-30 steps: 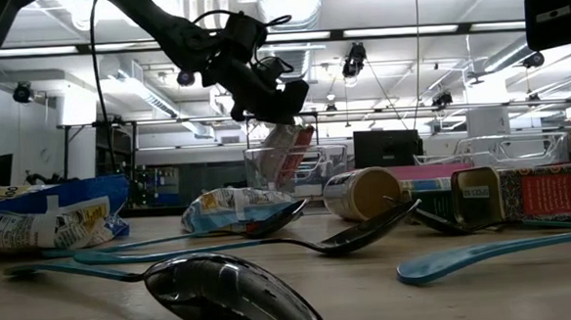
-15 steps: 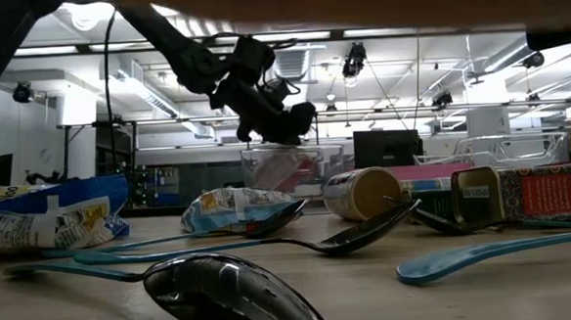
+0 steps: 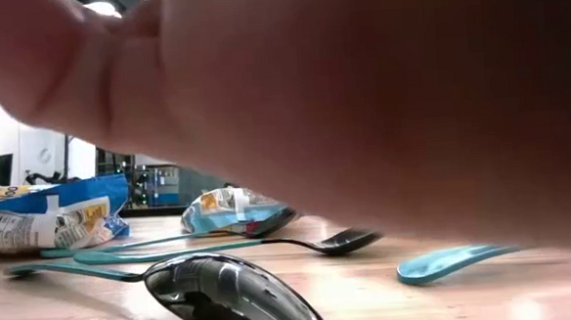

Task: Pick & Place Food Item
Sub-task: Put the green noodle pack into the left transparent bin, then put the dark blue noodle pack into the left transparent bin

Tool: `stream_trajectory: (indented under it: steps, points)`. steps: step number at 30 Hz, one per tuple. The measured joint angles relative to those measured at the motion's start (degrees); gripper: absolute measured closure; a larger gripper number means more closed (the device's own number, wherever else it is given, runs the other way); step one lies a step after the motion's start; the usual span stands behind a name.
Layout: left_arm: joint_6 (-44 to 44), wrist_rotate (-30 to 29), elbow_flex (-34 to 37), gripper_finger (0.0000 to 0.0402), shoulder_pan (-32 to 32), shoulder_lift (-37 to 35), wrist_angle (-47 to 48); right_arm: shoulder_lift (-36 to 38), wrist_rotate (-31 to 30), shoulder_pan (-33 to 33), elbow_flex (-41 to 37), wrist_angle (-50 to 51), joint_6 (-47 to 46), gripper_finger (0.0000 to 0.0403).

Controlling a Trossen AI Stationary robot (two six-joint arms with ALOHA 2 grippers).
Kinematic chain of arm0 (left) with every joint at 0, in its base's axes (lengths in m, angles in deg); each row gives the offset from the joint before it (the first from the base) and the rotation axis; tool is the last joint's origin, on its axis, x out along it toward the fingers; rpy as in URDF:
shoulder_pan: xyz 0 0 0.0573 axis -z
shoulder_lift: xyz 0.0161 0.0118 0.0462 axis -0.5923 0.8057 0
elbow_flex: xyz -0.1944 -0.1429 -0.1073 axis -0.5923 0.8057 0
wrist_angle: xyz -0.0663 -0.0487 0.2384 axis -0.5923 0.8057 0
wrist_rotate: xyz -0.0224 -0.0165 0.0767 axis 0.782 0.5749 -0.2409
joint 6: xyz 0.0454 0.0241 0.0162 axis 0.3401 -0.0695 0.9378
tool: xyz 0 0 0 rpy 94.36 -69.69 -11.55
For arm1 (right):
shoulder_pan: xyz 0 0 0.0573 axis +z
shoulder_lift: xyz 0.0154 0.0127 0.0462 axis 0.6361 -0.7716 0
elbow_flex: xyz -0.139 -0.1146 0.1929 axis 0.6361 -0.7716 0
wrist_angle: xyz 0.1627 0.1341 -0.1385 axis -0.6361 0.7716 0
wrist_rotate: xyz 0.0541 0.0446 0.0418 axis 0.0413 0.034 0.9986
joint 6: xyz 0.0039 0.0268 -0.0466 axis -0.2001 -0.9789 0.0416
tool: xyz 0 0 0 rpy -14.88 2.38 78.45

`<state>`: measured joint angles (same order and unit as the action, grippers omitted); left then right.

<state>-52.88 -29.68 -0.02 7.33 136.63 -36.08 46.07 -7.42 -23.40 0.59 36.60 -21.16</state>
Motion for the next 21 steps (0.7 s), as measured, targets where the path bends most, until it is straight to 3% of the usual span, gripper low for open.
stream_trajectory:
  steps: [15, 21]
  points:
    - [0.0, 1.9, 0.0, 0.0196, -0.1, 0.0, -1.1, 0.0, 0.0, 0.0, 0.0, 0.0, 0.0, 0.0197]
    - [0.0, 1.9, 0.0, 0.0152, -0.1, -0.1, -1.1, 0.0, 0.0, 0.0, 0.0, 0.0, 0.0, 0.0197]
